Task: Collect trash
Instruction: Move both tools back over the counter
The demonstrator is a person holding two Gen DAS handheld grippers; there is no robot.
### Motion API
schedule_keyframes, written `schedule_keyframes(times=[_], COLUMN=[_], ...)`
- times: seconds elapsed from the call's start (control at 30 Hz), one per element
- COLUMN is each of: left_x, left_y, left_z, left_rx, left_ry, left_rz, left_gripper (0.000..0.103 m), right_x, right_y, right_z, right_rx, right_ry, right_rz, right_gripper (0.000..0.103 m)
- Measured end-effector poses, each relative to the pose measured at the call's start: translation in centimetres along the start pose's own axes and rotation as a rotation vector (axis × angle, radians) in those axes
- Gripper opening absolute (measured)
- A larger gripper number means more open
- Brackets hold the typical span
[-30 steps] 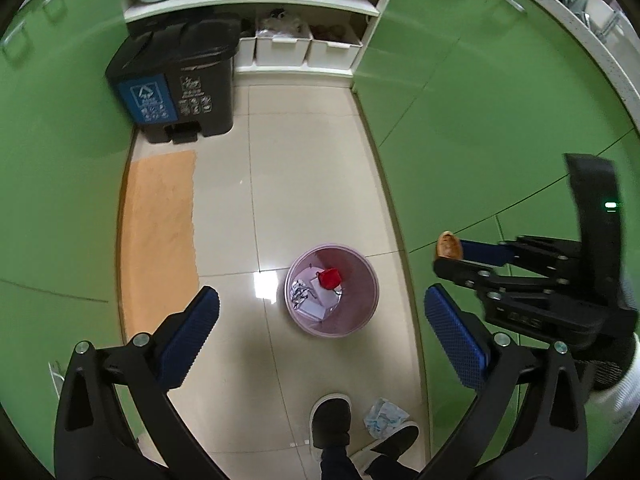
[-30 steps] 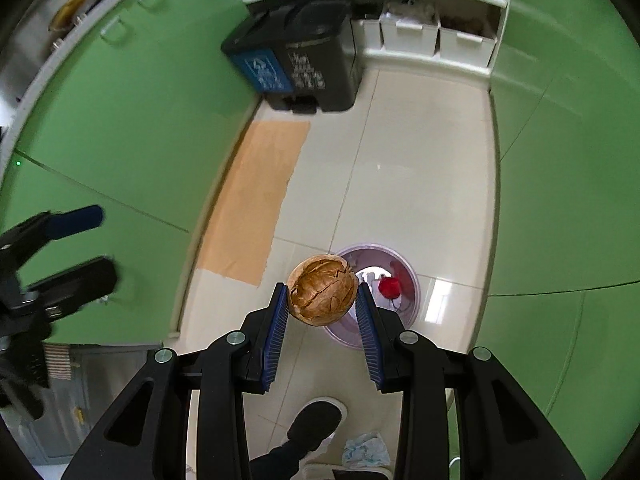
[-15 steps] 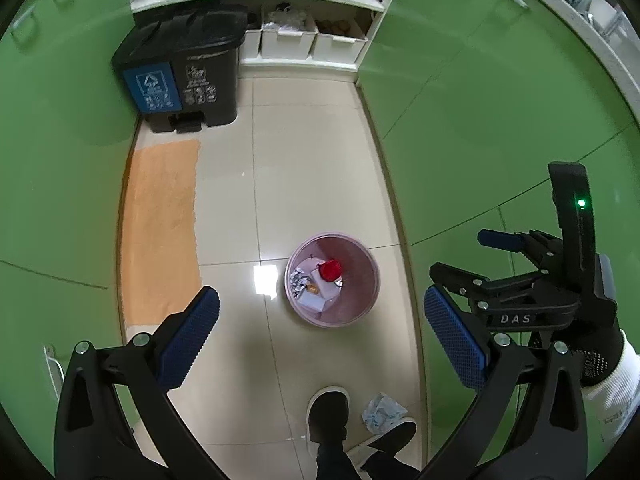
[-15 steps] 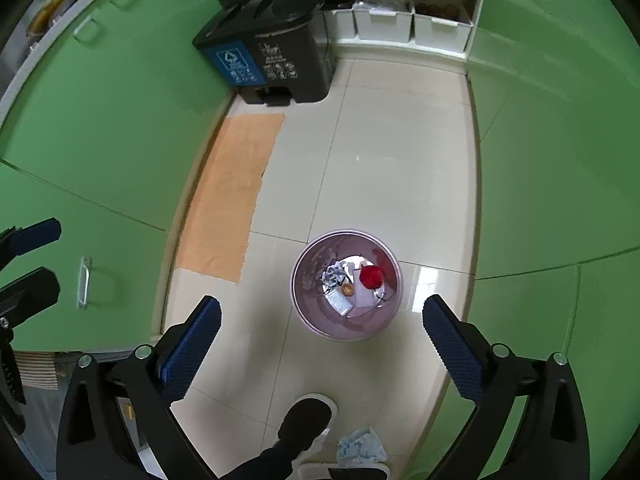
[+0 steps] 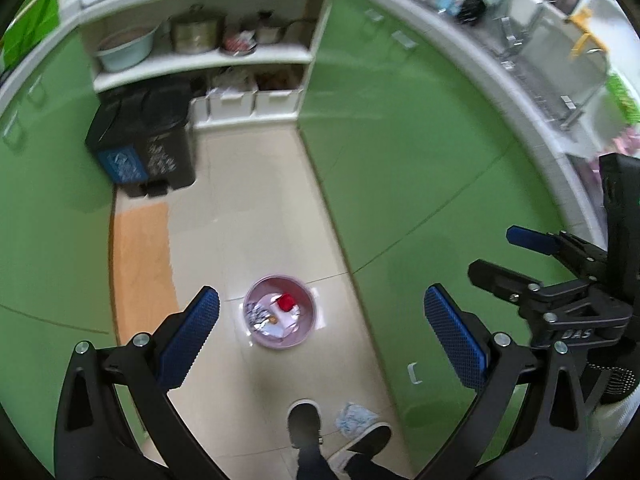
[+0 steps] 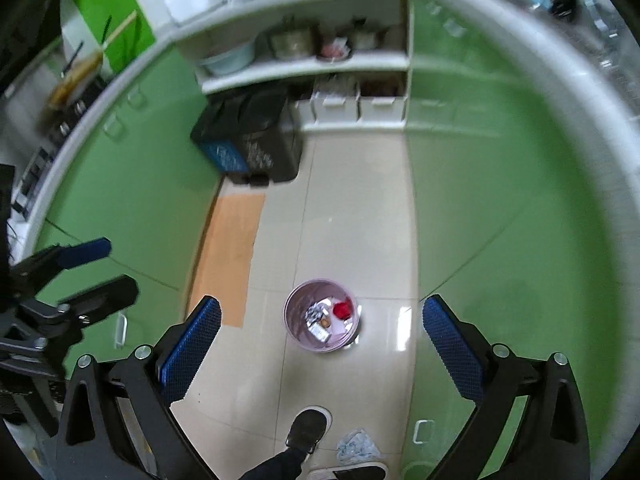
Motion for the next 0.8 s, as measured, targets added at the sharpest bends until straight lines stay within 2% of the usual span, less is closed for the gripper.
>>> schedule_keyframes(times=[0.2, 0.37, 0.57, 0.8], left_x=[5.3, 8.4, 11.3, 11.3], left_y=[2.9, 4.8, 7.0, 7.6], left_z=[-6.7, -13.7, -23.5, -34.8], left_rx=[-0.086, -0.179, -0.311, -0.454], left_ry=[-0.051, -0.109, -0.2, -0.307], left_rz=[-0.05, -0.088, -0.133, -0.136], left_gripper=[0.1, 0.1, 0.1, 0.1], right_x=[10.5, 19.1, 28.4, 35.2], right_y=[1.0, 0.6, -3.5, -9.3], right_z=[-3.1, -7.4, -15.5, -24.3], right_rx=[-0.064, -0.151, -0.279, -0.432], right_ry=[-0.039, -0.093, -0.21, -0.336], right_rz=[-0.118, -0.233, -0.332, -0.391], right_gripper=[0.097, 0.097, 0.097, 0.097])
Point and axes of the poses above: each gripper's, at about its wrist camera, not at the fingertips, and x roughly against the way its jaws point, z to its left, y to its top, the point moved 8 cm from there along -x, roughly the way its jaws point, and after that the axes turned 4 degrees about -x, right-handed, at the moved point
